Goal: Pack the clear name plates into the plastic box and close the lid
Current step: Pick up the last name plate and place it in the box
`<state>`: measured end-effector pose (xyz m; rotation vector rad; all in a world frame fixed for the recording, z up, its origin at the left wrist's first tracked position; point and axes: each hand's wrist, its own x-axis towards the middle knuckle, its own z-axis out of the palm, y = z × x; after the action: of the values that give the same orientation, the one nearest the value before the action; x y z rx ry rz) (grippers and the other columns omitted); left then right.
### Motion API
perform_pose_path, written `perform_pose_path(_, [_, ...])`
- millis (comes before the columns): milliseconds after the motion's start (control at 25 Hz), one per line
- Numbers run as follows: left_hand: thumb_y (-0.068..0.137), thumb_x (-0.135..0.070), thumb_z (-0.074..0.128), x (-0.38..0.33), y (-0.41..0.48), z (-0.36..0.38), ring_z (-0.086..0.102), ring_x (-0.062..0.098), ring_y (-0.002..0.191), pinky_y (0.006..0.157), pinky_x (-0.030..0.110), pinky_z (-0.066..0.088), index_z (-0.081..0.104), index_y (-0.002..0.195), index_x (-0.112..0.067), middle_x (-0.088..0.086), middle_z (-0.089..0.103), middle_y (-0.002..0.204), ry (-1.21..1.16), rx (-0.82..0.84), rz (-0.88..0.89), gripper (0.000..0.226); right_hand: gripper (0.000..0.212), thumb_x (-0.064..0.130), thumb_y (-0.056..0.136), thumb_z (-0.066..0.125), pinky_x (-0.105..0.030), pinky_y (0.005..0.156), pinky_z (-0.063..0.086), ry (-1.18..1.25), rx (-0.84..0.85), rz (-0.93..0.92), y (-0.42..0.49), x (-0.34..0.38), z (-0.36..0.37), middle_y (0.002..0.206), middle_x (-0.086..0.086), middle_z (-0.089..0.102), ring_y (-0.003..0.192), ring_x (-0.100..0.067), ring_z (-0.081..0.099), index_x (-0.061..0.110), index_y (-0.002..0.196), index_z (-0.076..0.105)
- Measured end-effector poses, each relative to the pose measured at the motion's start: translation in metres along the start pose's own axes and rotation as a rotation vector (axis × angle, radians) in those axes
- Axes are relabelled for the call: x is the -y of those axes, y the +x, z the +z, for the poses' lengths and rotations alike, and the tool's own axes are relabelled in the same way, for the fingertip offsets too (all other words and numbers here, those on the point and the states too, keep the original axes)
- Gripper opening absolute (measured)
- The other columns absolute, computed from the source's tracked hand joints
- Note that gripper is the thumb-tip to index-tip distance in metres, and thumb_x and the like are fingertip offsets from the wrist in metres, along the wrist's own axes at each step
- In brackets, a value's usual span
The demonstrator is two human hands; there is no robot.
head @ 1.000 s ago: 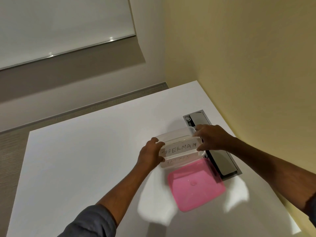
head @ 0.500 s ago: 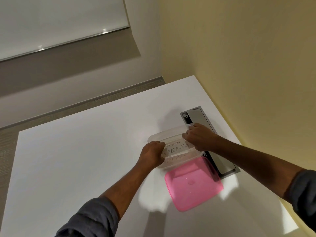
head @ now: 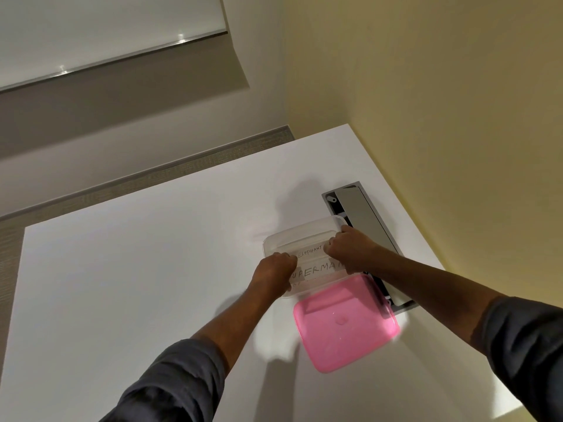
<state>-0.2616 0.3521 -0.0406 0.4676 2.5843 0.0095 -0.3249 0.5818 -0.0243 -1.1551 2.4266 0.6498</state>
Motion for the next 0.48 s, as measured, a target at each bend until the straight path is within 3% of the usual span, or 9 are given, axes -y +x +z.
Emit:
perform_pose_path(240, [0.08, -0.012, 0.089, -0.002, 0.001, 0.005, 0.071, 0.034, 0.111, 0.086, 0.046, 0.061, 0.066, 0.126, -0.007, 0.013, 0.07, 0.122, 0.043, -0.037, 0.021, 0.051, 0.025, -0.001, 0.089, 0.064, -0.043, 0.087, 0.057, 0.077, -0.018, 0.014, -0.002, 0.009, 0.003, 0.109, -0.012, 0.074, 0.102, -0.031, 0.073, 0.009, 0.111, 0.068])
perform_pose_path(480, [0.09, -0.003, 0.077, -0.005, 0.001, 0.009, 0.073, 0.034, 0.111, 0.089, 0.046, 0.064, 0.069, 0.126, -0.006, 0.013, 0.069, 0.121, 0.087, -0.082, 0.034, 0.037, 0.023, -0.006, 0.091, 0.059, -0.042, 0.079, 0.059, 0.174, -0.026, 0.072, -0.007, 0.014, 0.005, 0.106, -0.014, 0.071, 0.099, -0.031, 0.073, 0.006, 0.108, 0.07])
